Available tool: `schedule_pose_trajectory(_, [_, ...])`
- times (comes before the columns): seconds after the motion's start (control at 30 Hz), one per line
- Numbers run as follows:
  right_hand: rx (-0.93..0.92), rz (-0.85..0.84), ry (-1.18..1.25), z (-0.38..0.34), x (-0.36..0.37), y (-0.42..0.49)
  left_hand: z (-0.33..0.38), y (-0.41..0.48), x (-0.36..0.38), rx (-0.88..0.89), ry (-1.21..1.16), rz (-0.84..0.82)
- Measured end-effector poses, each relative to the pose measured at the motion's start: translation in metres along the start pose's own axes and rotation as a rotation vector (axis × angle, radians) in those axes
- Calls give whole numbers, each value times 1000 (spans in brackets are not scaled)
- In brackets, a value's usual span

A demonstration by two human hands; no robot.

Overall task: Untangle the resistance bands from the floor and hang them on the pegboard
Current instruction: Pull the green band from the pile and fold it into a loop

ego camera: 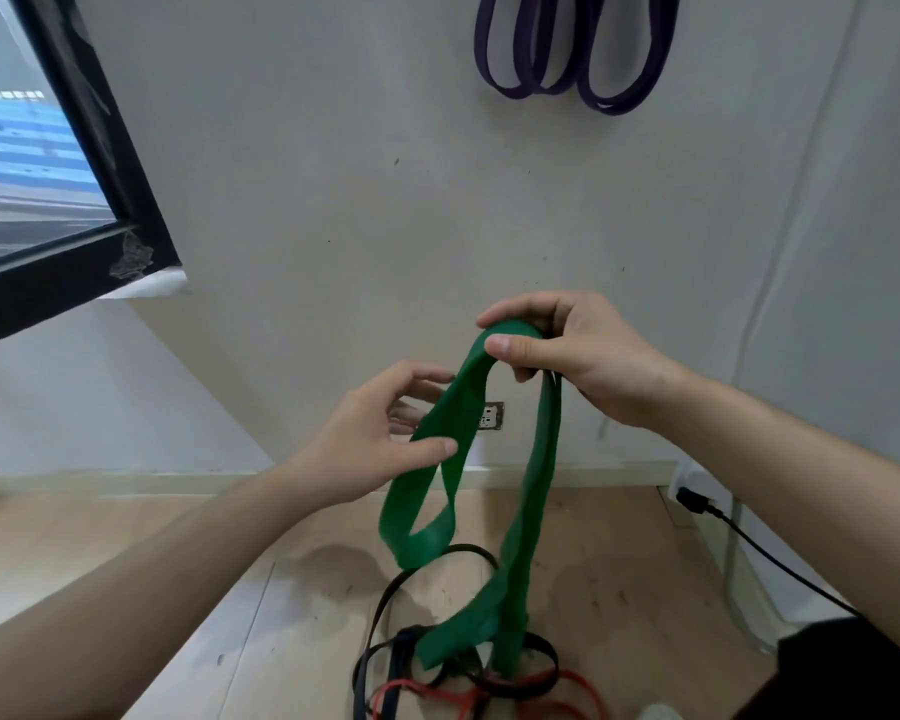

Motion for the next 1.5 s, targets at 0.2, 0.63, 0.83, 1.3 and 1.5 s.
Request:
schedule_pose_trajectory(0.2, [-62, 137, 82, 0, -27, 0, -51, -19, 25, -175, 185, -354])
schedule_pose_trajectory(0.63, [-44, 27, 106, -4, -31, -8, -71, -2, 35, -273, 13, 10])
schedule_pose_trajectory(0.83, [-12, 197, 97, 6, -47, -4, -67, -3, 45, -241, 1, -218])
schedule_pose_trajectory(1.3, [274, 277, -92, 60, -81, -5, -44, -10, -9, -318, -187, 142])
schedule_pose_trajectory(1.5, [310, 142, -113, 68, -65, -5, -42, -7, -26, -327, -38, 396])
Point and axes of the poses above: each hand's wrist, its own y-axis towards the middle knuckle, its own x-axis out of the palm, z = x × y, the point moved 4 cm from there along y, towards the middle knuckle, and after that the axes turned 1 degree about -y, right-handed, at the moved point
